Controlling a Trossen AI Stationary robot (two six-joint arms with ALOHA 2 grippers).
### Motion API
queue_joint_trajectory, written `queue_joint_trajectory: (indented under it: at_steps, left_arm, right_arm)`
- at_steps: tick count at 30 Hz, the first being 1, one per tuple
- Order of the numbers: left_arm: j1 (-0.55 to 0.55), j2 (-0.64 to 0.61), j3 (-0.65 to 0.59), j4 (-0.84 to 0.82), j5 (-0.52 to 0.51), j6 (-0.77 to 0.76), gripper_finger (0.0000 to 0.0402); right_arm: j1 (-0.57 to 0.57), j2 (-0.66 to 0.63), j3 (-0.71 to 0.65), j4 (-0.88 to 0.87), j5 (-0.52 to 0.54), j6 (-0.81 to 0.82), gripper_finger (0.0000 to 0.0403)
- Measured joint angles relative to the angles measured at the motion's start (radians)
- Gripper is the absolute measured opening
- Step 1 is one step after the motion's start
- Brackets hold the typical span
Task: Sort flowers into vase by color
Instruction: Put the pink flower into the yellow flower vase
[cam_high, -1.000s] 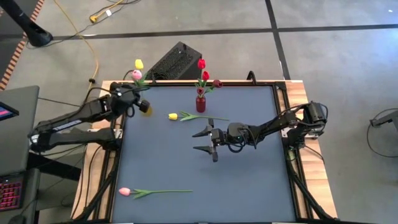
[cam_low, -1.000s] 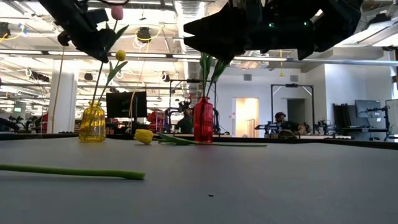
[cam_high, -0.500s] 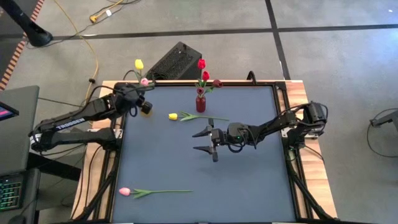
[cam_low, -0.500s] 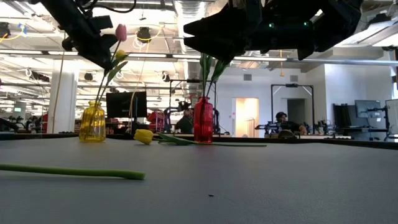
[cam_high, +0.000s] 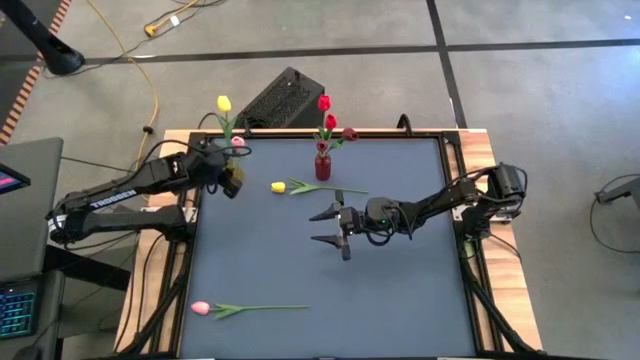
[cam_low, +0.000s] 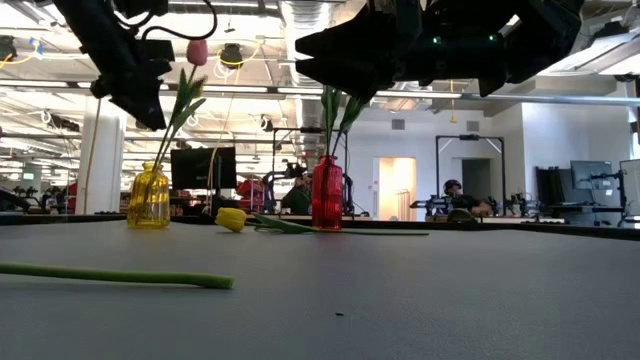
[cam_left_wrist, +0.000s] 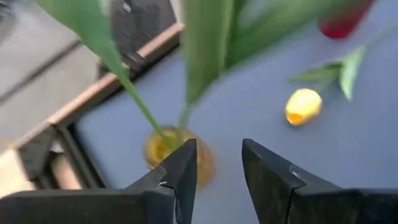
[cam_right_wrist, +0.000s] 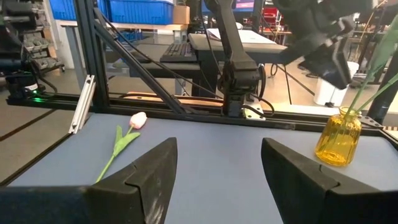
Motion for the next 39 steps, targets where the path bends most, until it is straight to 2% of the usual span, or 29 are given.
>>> queue_joint_trajectory:
  at_steps: [10,16,20,23,30,39]
  left_arm:
    - [0.000,0.000,0.000,-0.058,0.230,-0.043,0.0117]
    - [-0.005,0.000,0.000,-0.075,0.414,-0.058,0.0116]
    - [-0.038,0.000,0.000,-0.075,0.547,-0.062,0.0116]
    - [-0.089,0.000,0.000,-0.074,0.608,-0.073,0.0116]
    - [-0.305,0.013,-0.001,-0.050,0.611,-0.175,0.0116]
    - [-0.637,0.121,-0.053,0.167,0.537,-0.364,0.0116]
  right_arm:
    - [0.011,0.000,0.000,0.002,-0.001,0.008,0.0260]
    - [0.020,0.000,0.000,0.007,-0.001,0.008,0.0260]
    - [0.018,0.000,0.000,0.007,-0.002,0.008,0.0260]
    - [0.018,0.000,0.000,0.008,-0.002,0.008,0.0260]
    - [0.018,0.000,0.000,0.008,-0.002,0.008,0.0260]
    - [0.018,0.000,0.000,0.008,-0.002,0.007,0.0260]
